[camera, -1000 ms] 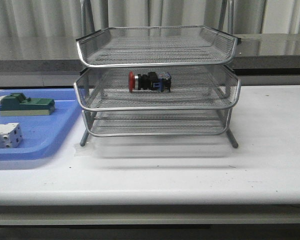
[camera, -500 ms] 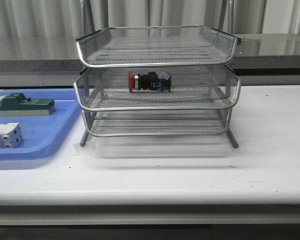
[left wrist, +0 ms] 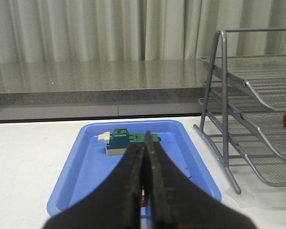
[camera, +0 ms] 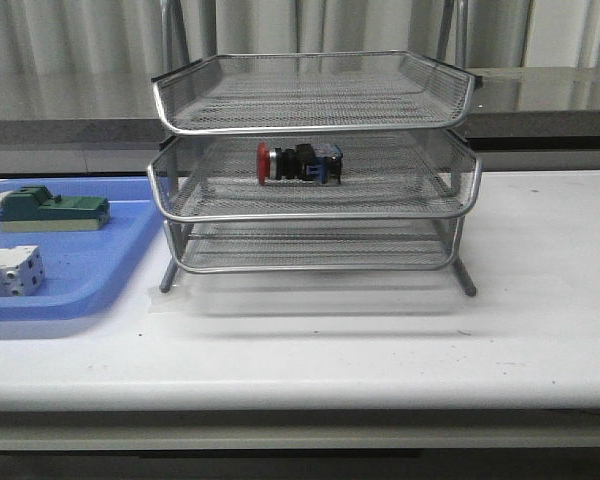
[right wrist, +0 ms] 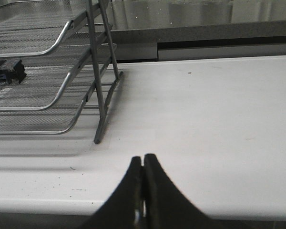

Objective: Place button on rack with both arms

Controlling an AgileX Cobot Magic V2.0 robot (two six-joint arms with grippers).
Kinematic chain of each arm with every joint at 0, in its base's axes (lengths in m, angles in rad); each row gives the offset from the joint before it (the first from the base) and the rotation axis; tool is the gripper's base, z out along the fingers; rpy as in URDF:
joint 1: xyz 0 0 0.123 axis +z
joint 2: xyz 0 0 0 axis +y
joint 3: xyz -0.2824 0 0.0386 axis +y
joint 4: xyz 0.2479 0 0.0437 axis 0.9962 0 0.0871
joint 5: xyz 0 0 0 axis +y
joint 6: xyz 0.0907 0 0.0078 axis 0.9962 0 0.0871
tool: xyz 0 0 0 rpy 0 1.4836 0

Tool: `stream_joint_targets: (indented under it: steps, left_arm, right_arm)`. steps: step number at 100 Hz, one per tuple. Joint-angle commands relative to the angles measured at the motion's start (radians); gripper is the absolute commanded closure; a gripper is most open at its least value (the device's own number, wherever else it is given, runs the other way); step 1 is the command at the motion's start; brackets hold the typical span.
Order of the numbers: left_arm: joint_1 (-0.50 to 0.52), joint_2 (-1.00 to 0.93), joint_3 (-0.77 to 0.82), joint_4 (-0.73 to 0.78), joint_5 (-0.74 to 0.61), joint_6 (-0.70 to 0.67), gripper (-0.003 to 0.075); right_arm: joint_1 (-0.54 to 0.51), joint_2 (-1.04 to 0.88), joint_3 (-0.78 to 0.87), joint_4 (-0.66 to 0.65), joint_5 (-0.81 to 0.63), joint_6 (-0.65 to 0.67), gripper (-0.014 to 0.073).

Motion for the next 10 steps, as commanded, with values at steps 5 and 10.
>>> stream_joint_targets:
  steps: [5,10]
  left_arm:
    - [-0.007,-0.03,0.049,-0.005,-0.089,-0.01,0.074]
    - [-0.007,-0.03,0.049,-0.005,-0.089,-0.01,0.074]
  right_arm:
    - [-0.006,-0.021,-0.014,-0.007,-0.08,-0.002,0.0655]
    - [-0.006,-0.021,-0.014,-0.007,-0.08,-0.002,0.0655]
